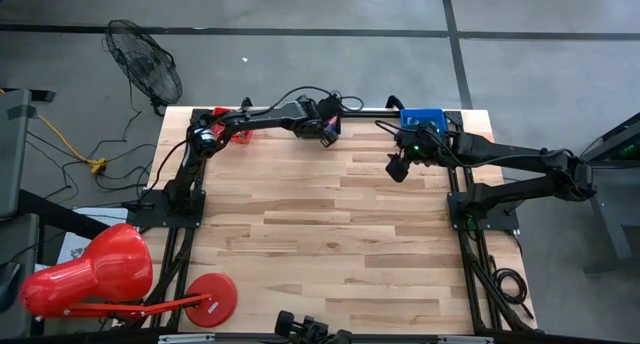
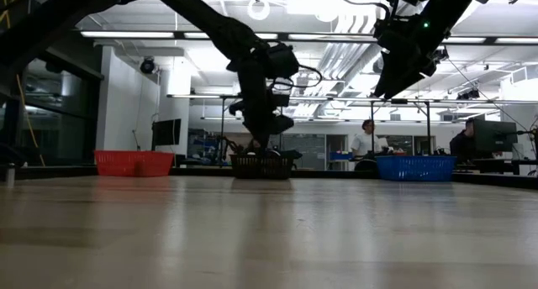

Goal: Pick and place Stapler, Stapler remover, tape
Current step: Put the blue tape into the black bin, then return to Home Position

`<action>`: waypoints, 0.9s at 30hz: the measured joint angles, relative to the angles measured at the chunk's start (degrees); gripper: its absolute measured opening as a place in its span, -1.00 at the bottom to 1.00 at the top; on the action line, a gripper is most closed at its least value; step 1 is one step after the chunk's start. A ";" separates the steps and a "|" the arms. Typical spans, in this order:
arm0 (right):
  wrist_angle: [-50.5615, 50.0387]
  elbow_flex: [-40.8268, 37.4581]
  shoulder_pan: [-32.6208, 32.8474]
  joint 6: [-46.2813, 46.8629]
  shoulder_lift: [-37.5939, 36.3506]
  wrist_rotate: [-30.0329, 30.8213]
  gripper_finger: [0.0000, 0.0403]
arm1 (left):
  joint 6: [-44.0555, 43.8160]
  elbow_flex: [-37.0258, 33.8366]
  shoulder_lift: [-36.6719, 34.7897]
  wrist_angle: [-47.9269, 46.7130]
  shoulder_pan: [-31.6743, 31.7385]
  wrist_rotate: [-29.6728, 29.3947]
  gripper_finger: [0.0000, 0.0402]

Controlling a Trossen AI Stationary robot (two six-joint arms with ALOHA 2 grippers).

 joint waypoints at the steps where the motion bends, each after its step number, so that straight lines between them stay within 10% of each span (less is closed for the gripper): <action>1: -0.06 -0.02 0.00 -0.02 -0.02 -0.24 0.27 | 0.04 0.74 0.00 -0.44 0.00 -0.15 -0.99; 16: -0.65 -0.01 0.03 -2.45 -1.94 -4.78 0.27 | 10.12 4.78 -2.06 -9.01 -0.44 0.84 -0.99; 27: 1.58 -7.65 0.09 1.06 -19.09 -12.83 0.27 | 17.78 4.82 -10.05 -11.62 -4.86 1.90 -0.99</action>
